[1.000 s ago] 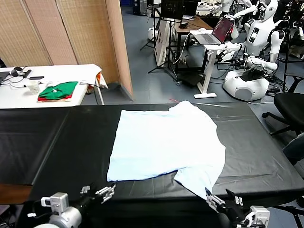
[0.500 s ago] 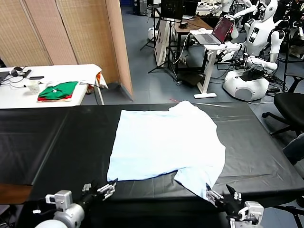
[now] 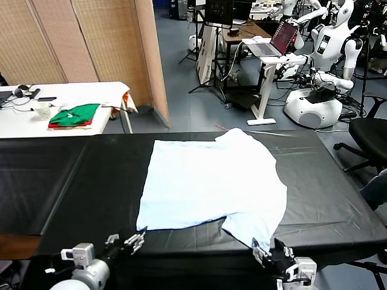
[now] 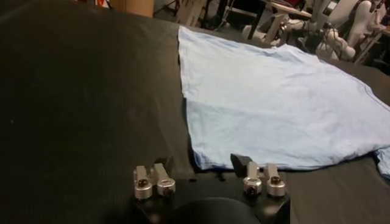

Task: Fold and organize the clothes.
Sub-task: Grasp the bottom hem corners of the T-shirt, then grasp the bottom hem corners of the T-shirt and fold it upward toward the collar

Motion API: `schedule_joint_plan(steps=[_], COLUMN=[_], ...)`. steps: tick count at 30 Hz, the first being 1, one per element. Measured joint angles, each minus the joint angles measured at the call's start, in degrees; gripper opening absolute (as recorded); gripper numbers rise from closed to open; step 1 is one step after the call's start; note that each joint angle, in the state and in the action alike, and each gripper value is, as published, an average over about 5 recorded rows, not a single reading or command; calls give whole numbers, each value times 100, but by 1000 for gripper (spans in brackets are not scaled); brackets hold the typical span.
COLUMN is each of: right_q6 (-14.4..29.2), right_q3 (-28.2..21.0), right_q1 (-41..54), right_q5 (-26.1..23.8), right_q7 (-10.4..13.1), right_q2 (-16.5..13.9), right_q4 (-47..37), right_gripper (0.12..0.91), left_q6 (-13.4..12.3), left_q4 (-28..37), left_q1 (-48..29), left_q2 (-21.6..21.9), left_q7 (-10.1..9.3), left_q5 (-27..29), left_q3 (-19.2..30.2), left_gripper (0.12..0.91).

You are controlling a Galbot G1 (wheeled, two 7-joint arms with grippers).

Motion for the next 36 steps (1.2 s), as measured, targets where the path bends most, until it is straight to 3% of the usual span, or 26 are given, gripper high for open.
schedule_joint_plan(steps=[5,8,14,22,28,36], right_q6=[6,-45,-219,-235,332,1128], right_q3=[56,113,189,165,276,322], right_q1=[-62,-148,-478,-840,-750,60], right_q5=[9,10,-16,-55,-176,-144], right_q7=[-4,34,184,208,-228,-589], right_q2=[-1,-14,-45,-44,-87,-327], right_q4=[71,182,582,975,966,427], right_gripper=[153,142,142,142,142,142], left_q6=[-15,-23,-96,-181,-276,-706], left_q4=[45,53,-15,-478,-858,-911], left_q1=[-11,-6,90,574,934,827], left_q2=[-23,-34,-20,96,25,-161], left_q7=[41,65,91,-101,-133,-26], left_q5=[132,244,507,614,790,1175], left_q3=[59,87,63,-216,-308,-231], left_gripper=[324,227,157,147,147,147])
